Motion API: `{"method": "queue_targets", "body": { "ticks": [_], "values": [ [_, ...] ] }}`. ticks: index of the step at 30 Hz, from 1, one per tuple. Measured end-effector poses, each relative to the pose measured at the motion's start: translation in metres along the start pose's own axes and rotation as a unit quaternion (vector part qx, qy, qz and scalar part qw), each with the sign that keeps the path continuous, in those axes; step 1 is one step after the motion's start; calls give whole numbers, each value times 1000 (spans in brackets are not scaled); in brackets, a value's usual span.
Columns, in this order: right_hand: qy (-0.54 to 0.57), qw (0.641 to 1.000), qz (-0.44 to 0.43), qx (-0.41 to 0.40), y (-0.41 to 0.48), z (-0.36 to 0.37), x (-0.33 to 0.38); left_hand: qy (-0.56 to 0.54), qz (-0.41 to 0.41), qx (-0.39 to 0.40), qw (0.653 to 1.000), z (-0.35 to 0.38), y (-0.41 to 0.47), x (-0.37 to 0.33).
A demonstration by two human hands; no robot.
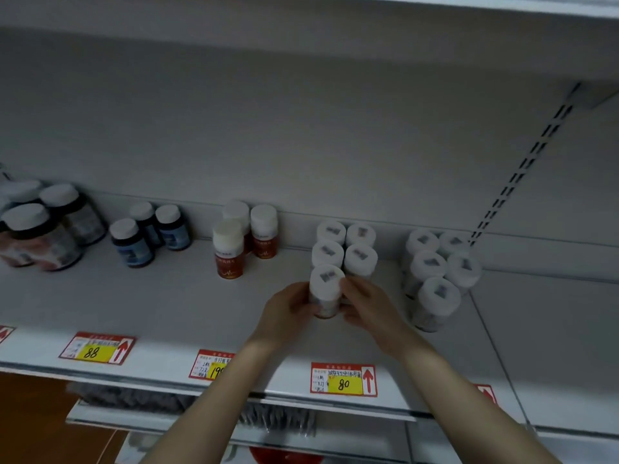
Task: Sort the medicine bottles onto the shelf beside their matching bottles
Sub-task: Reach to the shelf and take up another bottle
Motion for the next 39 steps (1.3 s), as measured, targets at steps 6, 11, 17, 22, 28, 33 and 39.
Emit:
{"method": "queue_targets", "body": {
  "ticks": [6,11,17,22,28,33,39],
  "values": [
    [-12,1000,3,-3,2,0,-5,-6,16,0,1000,1,0,0],
    [-14,1000,0,-8,1,1,-5,-19,22,-4,1000,2,-1,0],
    [-17,1000,-1,-13,0,4,-1,-17,17,7,1000,3,0,1],
    [-21,1000,-2,-14,-2,4,-1,-8,22,9,1000,1,0,-1],
    [-4,1000,5,-25,-3,0,-8,-15,14,-3,1000,0,-5,-3],
    [35,995,29,-85,-13,-18,-22,-7,-69,-70,995,-16,-22,5],
    [71,992,19,-100,-35,-41,-17,-14,5,-220,975,-38,-61,-41]
  ]
}}
Point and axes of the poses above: each hand's wrist, its own y-axis towards the middle knuckle, its own z-axis out of the palm, x = y × z, the point moved 10 cm from there along y, towards the middle knuckle, and after that the axes turned 3 degrees about x, right-handed, at the moved point
